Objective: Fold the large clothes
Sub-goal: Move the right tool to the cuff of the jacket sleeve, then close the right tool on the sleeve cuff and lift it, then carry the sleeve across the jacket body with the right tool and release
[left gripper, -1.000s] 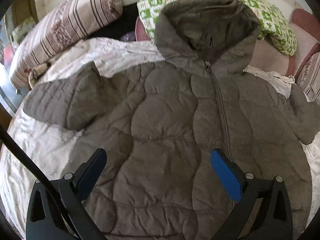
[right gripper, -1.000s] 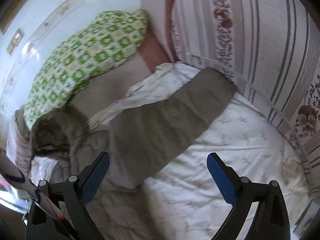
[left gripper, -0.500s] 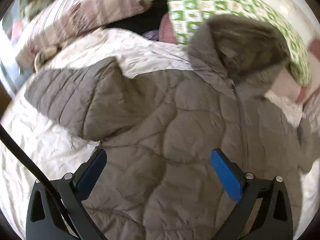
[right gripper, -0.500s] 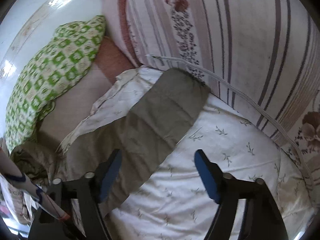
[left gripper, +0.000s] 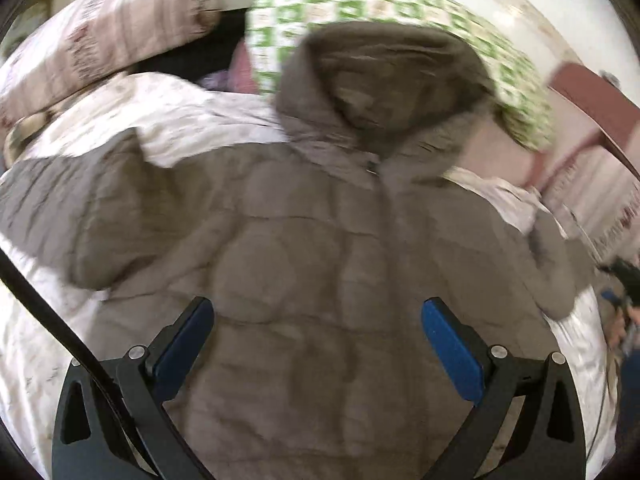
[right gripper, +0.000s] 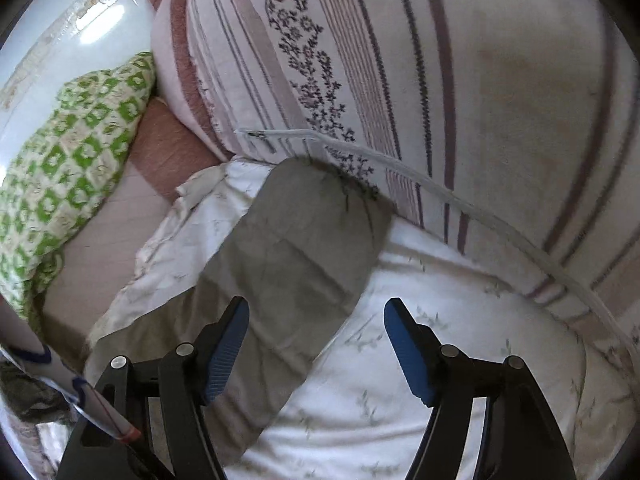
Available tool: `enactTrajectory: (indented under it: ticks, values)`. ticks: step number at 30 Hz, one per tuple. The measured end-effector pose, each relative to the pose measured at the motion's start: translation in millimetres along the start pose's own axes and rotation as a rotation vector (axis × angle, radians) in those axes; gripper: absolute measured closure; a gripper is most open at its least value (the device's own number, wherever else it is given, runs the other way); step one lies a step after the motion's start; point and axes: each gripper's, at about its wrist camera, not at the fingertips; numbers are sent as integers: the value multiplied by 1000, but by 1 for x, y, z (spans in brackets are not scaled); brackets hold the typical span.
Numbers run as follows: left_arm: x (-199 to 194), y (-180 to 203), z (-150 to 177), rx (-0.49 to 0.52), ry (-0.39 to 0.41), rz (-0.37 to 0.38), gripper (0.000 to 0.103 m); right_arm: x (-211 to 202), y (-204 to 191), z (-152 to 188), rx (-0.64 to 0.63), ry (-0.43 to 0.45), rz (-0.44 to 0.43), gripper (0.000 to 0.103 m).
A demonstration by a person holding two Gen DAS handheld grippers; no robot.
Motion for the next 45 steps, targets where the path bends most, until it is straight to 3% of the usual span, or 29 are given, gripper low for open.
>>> enactTrajectory:
  ticks: [5, 7, 11, 14, 15, 19, 24, 31, 38, 45]
  values:
    - [7, 37, 16, 81, -30, 99, 0, 26, 10, -9, 33, -2, 4, 28]
    - [9, 49, 22, 124, -34, 105, 0, 37, 12, -12, 35, -5, 8, 28]
    - [16, 70, 33, 234, -22, 46, 0, 60, 12, -12, 28, -57, -2, 59]
    - [21, 75, 39, 276, -18, 12, 0, 53, 12, -9, 9, -10, 14, 85]
    - [22, 77, 40, 293, -14, -3, 0, 44, 11, -9, 9, 27, 6, 87]
    - [23, 84, 47, 359, -5, -44, 0, 3, 3, -10, 2, 126, -32, 90]
    - [36, 87, 58, 407, -69, -85, 0, -59, -23, -16, -24, 219, -123, 91]
    - [18, 83, 53, 372, -33, -70, 0, -173, -106, -14, -173, 319, -298, 91]
    - [-7, 62, 33, 282, 2, -59, 0, -254, -202, 25, -351, 349, -445, 91]
    - [-33, 12, 5, 112, 34, -56, 0, -283, -291, 80, -484, 282, -576, 91]
Point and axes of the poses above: each gripper's, at about its wrist camera, not at the fingertips, and x roughly the way its jaws point, y to its right, z to its underside, and after that the axes turned 5 degrees about -x, right-handed
